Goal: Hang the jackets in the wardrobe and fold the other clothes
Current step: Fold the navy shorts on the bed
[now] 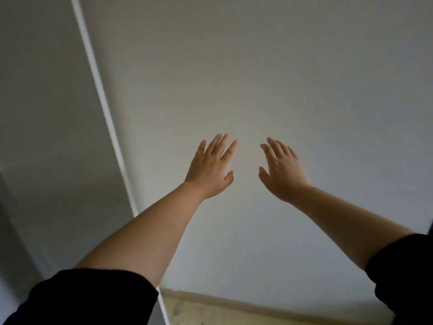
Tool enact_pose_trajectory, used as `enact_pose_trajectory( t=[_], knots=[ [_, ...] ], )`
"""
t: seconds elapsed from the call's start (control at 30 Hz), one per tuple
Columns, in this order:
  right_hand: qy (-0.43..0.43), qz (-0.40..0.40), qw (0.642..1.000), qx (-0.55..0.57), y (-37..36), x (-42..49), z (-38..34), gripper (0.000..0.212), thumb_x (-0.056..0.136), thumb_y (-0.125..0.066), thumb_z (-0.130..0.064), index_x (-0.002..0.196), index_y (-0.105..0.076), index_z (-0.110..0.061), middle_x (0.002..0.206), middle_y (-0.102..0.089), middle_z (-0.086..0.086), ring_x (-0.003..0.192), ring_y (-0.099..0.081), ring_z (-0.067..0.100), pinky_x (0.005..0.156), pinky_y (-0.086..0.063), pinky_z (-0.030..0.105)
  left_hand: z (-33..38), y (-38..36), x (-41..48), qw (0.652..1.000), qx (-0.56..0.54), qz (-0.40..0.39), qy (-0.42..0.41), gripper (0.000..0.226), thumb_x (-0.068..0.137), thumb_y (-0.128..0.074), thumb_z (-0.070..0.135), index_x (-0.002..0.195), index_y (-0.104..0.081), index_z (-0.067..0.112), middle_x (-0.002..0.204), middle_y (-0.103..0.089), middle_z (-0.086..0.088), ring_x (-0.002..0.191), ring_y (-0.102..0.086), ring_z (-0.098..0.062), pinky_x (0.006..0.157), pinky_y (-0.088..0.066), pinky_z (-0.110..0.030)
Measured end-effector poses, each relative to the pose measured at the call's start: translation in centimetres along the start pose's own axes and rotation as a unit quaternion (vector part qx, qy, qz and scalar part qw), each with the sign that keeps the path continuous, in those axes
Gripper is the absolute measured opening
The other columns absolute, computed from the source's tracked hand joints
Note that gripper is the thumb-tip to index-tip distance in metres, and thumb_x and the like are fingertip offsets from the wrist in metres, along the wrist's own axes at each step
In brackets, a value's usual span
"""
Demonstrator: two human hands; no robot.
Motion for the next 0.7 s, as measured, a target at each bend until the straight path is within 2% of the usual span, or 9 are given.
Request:
enact_pose_trajectory(
  t=[0.17,0.37,0.7],
  knots=[
    [-0.081,-0.015,0.996,-0.038,-1.4,-4.2,13.2,0.057,0.095,-0.044,-0.034,0.143,-0.031,-0.009,0.153,-0.026,0.013,0.142,-0.021,0.027,0.116,-0.014,0.04,11.7,-4.5,8.1,0.995,-0.036,0.004,-0.088,0.073,0.093,-0.036,0.044,0.151,-0.002,0.018,0.159,0.001,-0.008,0.146,0.003,-0.023,0.115,-0.001,-0.045],
    [-0.153,-0.05,0.984,-0.075,-6.4,-5.5,28.7,0.057,0.095,-0.042,-0.035,0.144,-0.028,-0.009,0.154,-0.023,0.012,0.143,-0.018,0.025,0.116,-0.011,0.04,24.1,-12.5,18.1,0.984,-0.09,0.005,-0.152,0.073,0.092,-0.037,0.044,0.151,-0.004,0.017,0.159,-0.002,-0.007,0.146,0.002,-0.023,0.115,-0.002,-0.045],
    [-0.207,-0.122,0.963,-0.127,-11.0,-7.1,52.1,0.058,0.097,-0.04,-0.035,0.147,-0.021,-0.012,0.158,-0.01,0.01,0.146,-0.007,0.024,0.116,-0.001,0.037,42.7,-25.0,32.5,0.97,-0.171,-0.075,-0.158,0.073,0.094,-0.039,0.033,0.151,0.002,0.013,0.159,0.008,-0.006,0.145,0.012,-0.023,0.116,0.003,-0.046]
  ],
)
Point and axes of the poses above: each hand's wrist, its own x-axis towards the middle knuckle, its own y-axis out of the back of the hand, z = x × y, the point moved 4 cm from there along x, towards the middle knuckle
